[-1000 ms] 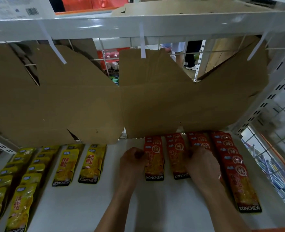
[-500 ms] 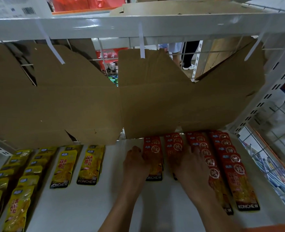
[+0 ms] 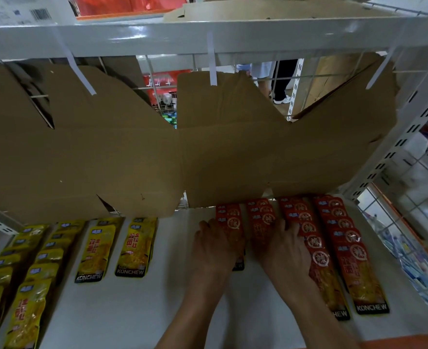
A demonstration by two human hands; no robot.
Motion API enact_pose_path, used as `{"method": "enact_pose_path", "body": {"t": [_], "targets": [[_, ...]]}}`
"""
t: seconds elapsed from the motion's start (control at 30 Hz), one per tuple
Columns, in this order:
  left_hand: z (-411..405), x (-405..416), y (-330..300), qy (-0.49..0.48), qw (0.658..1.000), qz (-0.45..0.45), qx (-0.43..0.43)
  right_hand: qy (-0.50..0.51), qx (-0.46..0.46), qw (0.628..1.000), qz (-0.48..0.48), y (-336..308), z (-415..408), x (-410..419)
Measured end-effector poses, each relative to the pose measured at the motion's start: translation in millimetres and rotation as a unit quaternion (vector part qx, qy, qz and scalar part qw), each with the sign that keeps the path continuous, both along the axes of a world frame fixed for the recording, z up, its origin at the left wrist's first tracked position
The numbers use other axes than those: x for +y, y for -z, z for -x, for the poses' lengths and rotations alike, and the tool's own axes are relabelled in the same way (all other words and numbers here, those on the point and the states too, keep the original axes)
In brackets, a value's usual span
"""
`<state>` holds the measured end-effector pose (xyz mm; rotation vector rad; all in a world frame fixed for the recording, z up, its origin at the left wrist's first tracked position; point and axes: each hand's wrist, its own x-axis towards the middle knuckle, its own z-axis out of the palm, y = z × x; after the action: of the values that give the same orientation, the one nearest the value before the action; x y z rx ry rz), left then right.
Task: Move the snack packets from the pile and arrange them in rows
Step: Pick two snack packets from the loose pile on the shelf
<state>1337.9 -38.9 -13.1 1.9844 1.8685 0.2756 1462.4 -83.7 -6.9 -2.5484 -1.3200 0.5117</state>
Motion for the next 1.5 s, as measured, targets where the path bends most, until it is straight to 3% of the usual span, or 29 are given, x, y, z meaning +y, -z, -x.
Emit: {"method": "enact_pose_path", "body": {"t": [0.73,1.03,1.37,1.5], "targets": [[-0.1,-3.4,-5.7,-0.005,0.999,0.039,0.026,-0.018,0.018,1.000,-0.009,-7.8,-0.5,-6.8],[19.4,-16.2,-9.3,-0.001,0.996,-0.053,0.072,-0.151,-0.038,0.985,-0.076,-22.3,6.3,-14.8],[53.6,-65.2,-15.2,-0.045,0.992,-0.067,0.099,-0.308,-0.065,0.949,-0.038,-23.6,10.2,-41.5],[67.7,-94.5,-20.5,-0.083,0.991,-0.051,0.096,-0.343,-0.027,0.939,-0.002,-26.6,22.4,-54.2]]}}
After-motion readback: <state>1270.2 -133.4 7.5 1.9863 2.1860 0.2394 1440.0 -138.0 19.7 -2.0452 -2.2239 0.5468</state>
